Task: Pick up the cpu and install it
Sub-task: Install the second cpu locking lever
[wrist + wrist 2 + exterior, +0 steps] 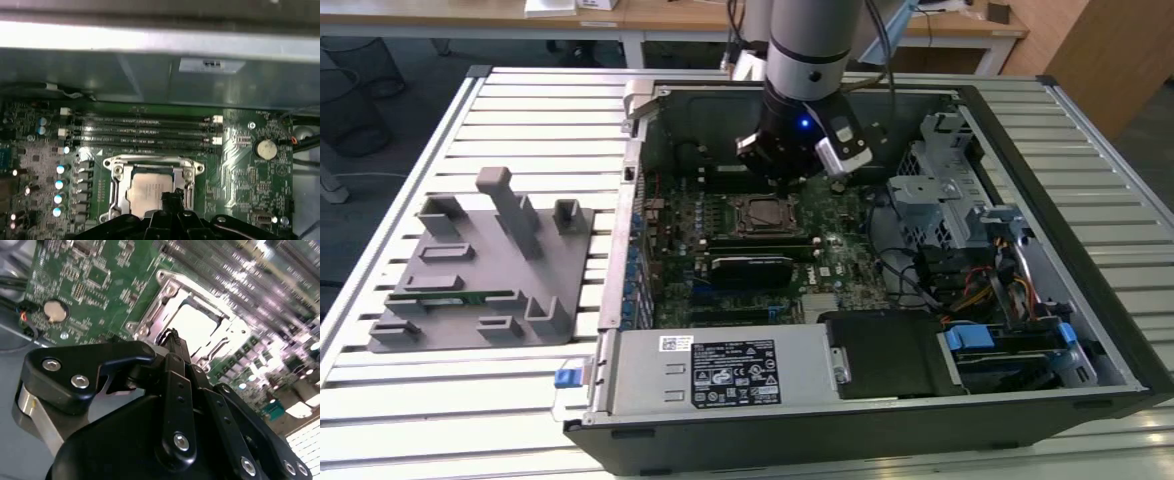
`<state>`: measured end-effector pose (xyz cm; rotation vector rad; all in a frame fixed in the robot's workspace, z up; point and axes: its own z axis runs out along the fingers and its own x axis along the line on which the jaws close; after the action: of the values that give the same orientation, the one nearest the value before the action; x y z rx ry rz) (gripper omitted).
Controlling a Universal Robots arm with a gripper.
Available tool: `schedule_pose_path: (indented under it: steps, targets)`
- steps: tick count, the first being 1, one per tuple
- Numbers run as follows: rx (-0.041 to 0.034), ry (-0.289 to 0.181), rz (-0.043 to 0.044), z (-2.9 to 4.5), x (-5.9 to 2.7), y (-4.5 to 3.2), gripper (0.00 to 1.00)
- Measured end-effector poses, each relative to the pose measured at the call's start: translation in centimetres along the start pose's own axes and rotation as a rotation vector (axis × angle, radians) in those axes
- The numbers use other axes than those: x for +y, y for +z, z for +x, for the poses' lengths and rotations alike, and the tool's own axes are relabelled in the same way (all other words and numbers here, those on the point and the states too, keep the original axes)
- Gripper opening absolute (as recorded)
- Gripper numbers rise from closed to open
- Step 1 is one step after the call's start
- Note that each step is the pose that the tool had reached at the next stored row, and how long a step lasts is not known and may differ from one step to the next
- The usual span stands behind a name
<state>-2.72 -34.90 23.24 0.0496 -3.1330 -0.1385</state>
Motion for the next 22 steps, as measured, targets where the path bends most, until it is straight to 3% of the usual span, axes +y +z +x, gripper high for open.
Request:
schedule_pose_path:
  steps: [5,6,7,10,11,18,22]
  targets:
    - [0.0003,0.0,0.0,0.06,-1.75,-0.15,0.11]
    - [0.0038,0.0,0.0,0.06,-1.94,-0.17,0.11]
    - [0.0123,0.001,-0.0006,0.05,-1.99,-0.17,0.11]
    - [0.0608,0.006,-0.002,-0.05,-2.03,-0.18,0.11]
    - [0.0654,0.006,-0.0019,-0.04,-2.21,-0.18,0.11]
    - [0.0654,0.006,-0.0021,0.11,-3.99,-0.18,0.11]
    - [0.0653,0.006,-0.0023,1.35,-4.15,-0.04,0.11]
